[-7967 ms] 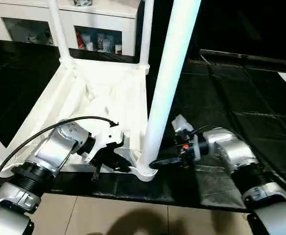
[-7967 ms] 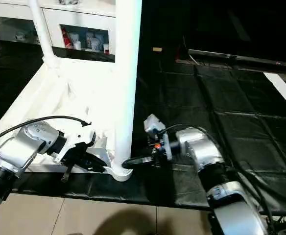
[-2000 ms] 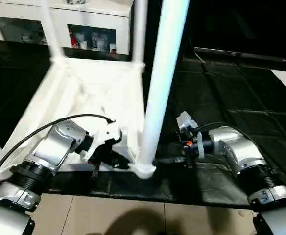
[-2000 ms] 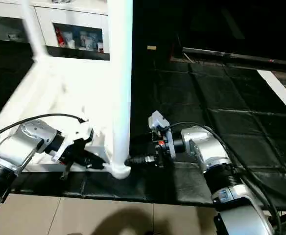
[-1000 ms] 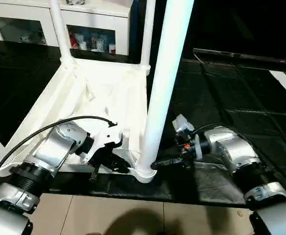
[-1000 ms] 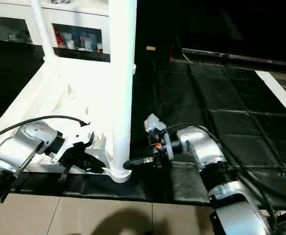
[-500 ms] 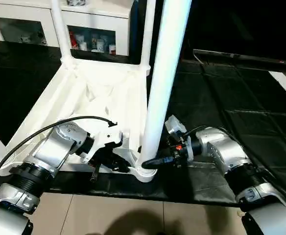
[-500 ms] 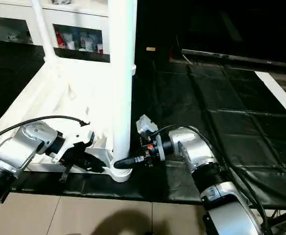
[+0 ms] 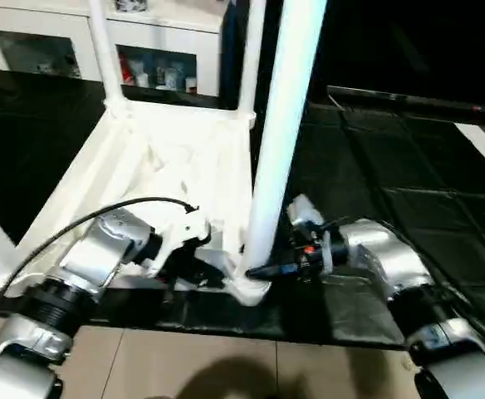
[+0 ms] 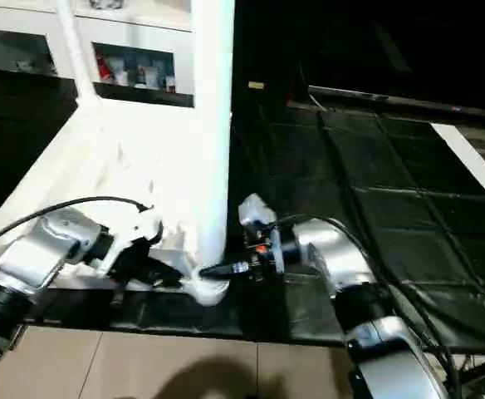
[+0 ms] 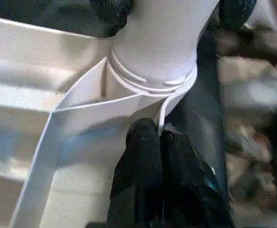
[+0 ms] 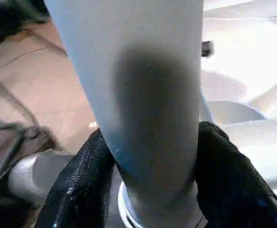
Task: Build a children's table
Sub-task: Rotate leg to tighten
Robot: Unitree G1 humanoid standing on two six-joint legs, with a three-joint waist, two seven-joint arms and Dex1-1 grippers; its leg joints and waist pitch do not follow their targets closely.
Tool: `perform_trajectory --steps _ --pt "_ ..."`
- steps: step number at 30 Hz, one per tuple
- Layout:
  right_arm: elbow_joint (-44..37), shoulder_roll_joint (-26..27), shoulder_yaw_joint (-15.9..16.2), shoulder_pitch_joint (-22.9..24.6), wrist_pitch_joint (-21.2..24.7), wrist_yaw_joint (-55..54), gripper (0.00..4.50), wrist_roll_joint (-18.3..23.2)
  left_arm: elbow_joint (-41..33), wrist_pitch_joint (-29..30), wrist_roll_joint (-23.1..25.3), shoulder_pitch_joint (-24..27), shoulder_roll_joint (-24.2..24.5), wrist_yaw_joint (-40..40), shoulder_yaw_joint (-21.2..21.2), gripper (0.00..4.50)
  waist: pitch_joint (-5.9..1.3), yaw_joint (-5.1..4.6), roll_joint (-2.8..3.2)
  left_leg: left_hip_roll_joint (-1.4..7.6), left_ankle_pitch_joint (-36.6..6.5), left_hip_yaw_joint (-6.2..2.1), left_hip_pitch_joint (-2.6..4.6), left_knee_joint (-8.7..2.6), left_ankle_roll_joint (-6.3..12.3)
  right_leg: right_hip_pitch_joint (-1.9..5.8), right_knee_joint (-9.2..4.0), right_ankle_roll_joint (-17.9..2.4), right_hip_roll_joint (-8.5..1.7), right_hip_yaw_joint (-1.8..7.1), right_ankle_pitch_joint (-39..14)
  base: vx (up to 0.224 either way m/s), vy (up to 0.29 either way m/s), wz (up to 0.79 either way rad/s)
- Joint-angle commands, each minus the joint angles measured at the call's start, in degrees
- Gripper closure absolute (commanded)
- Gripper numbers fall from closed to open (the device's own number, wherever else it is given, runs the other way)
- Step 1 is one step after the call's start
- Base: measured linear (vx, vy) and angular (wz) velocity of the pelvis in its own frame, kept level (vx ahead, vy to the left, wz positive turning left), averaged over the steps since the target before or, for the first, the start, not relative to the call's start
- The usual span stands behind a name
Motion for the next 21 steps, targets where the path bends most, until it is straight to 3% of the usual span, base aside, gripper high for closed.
perform_trajectory --steps 1,2,3,5,6,7,8,9,10,11,12,13,14,15,16,17,18,19,20,21 --pt "1.4 4.3 0.6 0.0 1.7 -7.1 2.41 -0.3 -0.9 2.7 -2.7 -1.1 -4.4 6.6 2.7 4.50 -3.75 -0.47 0.63 -3.77 -11.5 3.08 -1.28 -3.38 1.20 4.54 -5.04 -1.0 -1.18 0.97 -33.5 0.000 0.000 0.00" --pt "2.4 5.7 -0.1 -0.2 1.5 -11.5 2.42 -1.2 -0.9 4.1 -2.9 -1.4 -5.9 9.2 3.8 4.50 -3.69 -0.69 0.54 -3.97 -12.2 3.04 -1.28 -3.21 1.23 4.41 -5.42 -0.1 -1.12 0.51 -35.1 0.000 0.000 0.00" --pt "3.1 6.9 -0.5 -0.5 1.3 -15.0 2.43 -1.9 -0.8 5.2 -2.9 -1.6 -7.1 11.3 4.7 4.50 -3.65 -1.49 0.50 -4.23 -13.3 2.85 -1.68 -2.85 1.10 4.67 -6.07 2.1 -0.96 -0.58 -37.7 0.000 0.000 0.00" --pt "4.5 9.2 -1.5 -1.1 1.3 -21.2 2.46 -3.0 -0.7 6.9 -2.4 -2.1 -9.1 15.2 5.8 4.50 -3.95 -3.49 1.18 -3.71 -16.3 1.93 -2.45 -2.73 1.67 5.92 -7.75 5.8 -1.01 -3.11 -38.6 -0.047 0.031 -0.26" --pt "5.7 11.0 -2.3 -1.8 1.3 -26.2 2.48 -3.7 -0.4 7.9 -1.8 -2.4 -10.8 18.8 6.9 4.50 -4.07 -3.95 1.72 -3.11 -17.2 1.53 -2.50 -3.07 2.04 6.54 -7.70 5.7 -1.18 -3.47 -36.9 -0.047 0.041 -0.29" --pt "6.1 11.5 -2.6 -2.0 1.4 -27.6 2.49 -4.0 -0.4 8.3 -1.7 -2.5 -11.3 19.8 7.2 4.50 -3.83 -4.41 2.78 -0.93 -20.6 0.45 -2.93 -4.66 3.01 7.95 -6.43 4.2 -1.58 -3.33 -32.6 -0.048 0.039 -0.24" --pt "6.6 12.3 -2.9 -2.4 1.6 -29.8 2.50 -4.3 -0.5 8.7 -1.6 -2.5 -11.9 20.9 7.6 4.50 -3.76 -4.52 3.18 0.90 -23.9 -0.36 -2.83 -5.90 3.68 8.68 -4.12 2.3 -1.97 -2.55 -27.5 0.000 0.000 0.00" --pt "7.6 13.9 -3.5 -3.2 1.5 -33.4 2.51 -4.6 -0.6 9.3 -1.1 -2.7 -13.4 24.3 8.6 4.50 -2.66 -4.43 2.24 2.80 -32.3 -0.87 -1.63 -8.07 4.27 7.79 0.05 -2.6 -2.41 0.98 -18.7 0.000 0.000 0.00" --pt "8.8 15.8 -4.3 -4.3 1.6 -37.5 2.51 -4.9 -1.0 10.4 -1.2 -2.9 -15.4 27.9 10.1 4.50 -2.13 -4.57 1.65 0.99 -33.9 0.21 -0.36 -7.15 3.80 6.47 -2.67 -1.8 -1.85 0.23 -25.9 0.000 0.000 0.00" --pt "9.9 17.4 -4.8 -5.4 2.0 -40.6 2.51 -5.1 -1.2 10.7 -0.9 -3.2 -17.3 32.0 11.6 4.50 -1.65 -5.04 0.69 -2.14 -32.5 1.70 2.33 -3.64 3.17 3.16 -8.15 2.0 -0.71 -2.62 -38.5 0.000 0.000 0.00" --pt "10.1 17.7 -4.9 -5.7 2.1 -41.1 2.51 -5.1 -1.2 10.8 -0.9 -3.3 -17.6 32.7 11.9 4.50 -0.62 -7.13 0.72 -5.82 -27.2 3.45 5.89 4.49 3.97 -2.43 -16.78 11.3 2.26 -12.24 -54.6 0.000 0.000 0.00" --pt "10.6 18.4 -5.1 -6.2 2.3 -42.5 2.51 -5.3 -1.4 10.9 -0.7 -3.5 -18.5 34.7 12.7 4.50 -3.41 -7.35 4.64 -1.64 -29.6 2.01 2.29 2.56 5.90 5.79 -9.86 15.3 1.32 -14.48 -40.5 0.112 0.073 -0.47" --pt "11.1 19.0 -5.4 -6.6 2.1 -43.4 2.51 -5.4 -1.7 11.3 -0.8 -3.6 -19.2 36.0 13.1 4.50 -3.77 -3.94 4.82 1.88 -33.1 -0.90 -6.86 -2.31 2.95 13.75 9.07 5.7 -4.44 -3.38 -20.0 0.313 0.169 -0.60" --pt "11.5 19.3 -5.6 -6.9 1.9 -43.9 2.51 -5.5 -2.1 11.6 -0.8 -3.7 -19.5 36.7 13.2 4.50 -3.06 -3.54 3.91 2.47 -29.6 -2.67 -2.13 -6.37 6.40 7.71 6.06 1.5 -3.26 2.03 -12.4 0.313 0.169 -0.60" --pt "11.5 19.3 -5.6 -6.9 1.9 -43.9 2.18 -5.5 -2.1 11.6 -0.8 -3.7 -19.5 36.7 13.2 4.50 -2.95 -4.12 -0.01 -2.33 -24.7 -0.77 -1.60 -2.54 3.21 7.36 0.75 4.7 -4.25 3.10 -33.8 0.177 0.072 -0.27" --pt "11.4 19.5 -5.7 -6.8 1.7 -43.6 2.18 -5.5 -2.3 11.7 -0.6 -3.7 -19.5 37.3 13.1 4.50 -3.13 -2.33 -0.75 -5.61 -13.9 1.53 -1.50 -0.12 1.91 4.27 -2.76 7.3 -4.41 2.77 -46.4 0.000 0.000 0.00" --pt "11.1 19.2 -5.7 -6.4 1.4 -42.9 1.85 -5.4 -2.3 11.5 -0.2 -3.7 -19.0 37.3 12.8 4.50 -4.57 -1.53 -0.61 -5.38 -3.9 1.06 -3.39 -1.34 2.23 6.78 -0.91 6.4 -3.81 3.56 -36.1 0.000 0.000 0.00" --pt "10.9 19.1 -5.6 -6.3 1.4 -42.6 1.85 -5.4 -2.3 11.3 -0.1 -3.7 -18.7 37.2 12.7 4.50 -4.75 -1.38 -0.65 -5.08 1.3 1.02 -3.58 -1.80 2.17 6.83 -0.04 4.4 -3.22 3.48 -27.1 0.038 -0.073 -0.03" --pt "10.9 19.1 -5.6 -6.3 1.4 -42.6 1.75 -5.4 -2.3 11.3 -0.1 -3.7 -18.7 37.2 12.7 4.50 -4.65 -1.41 -0.10 -4.81 5.4 1.07 -3.04 -2.08 2.12 6.23 0.56 1.5 -2.59 3.26 -18.8 0.000 0.000 0.00" --pt "11.0 19.1 -5.8 -6.2 1.1 -42.6 1.75 -5.6 -2.3 11.3 0.2 -3.6 -18.5 37.2 12.6 4.50 -4.43 -2.05 0.18 -4.88 9.4 1.36 -2.95 -1.93 1.86 5.80 1.29 -3.7 -1.32 3.12 -6.6 0.000 0.000 0.00"
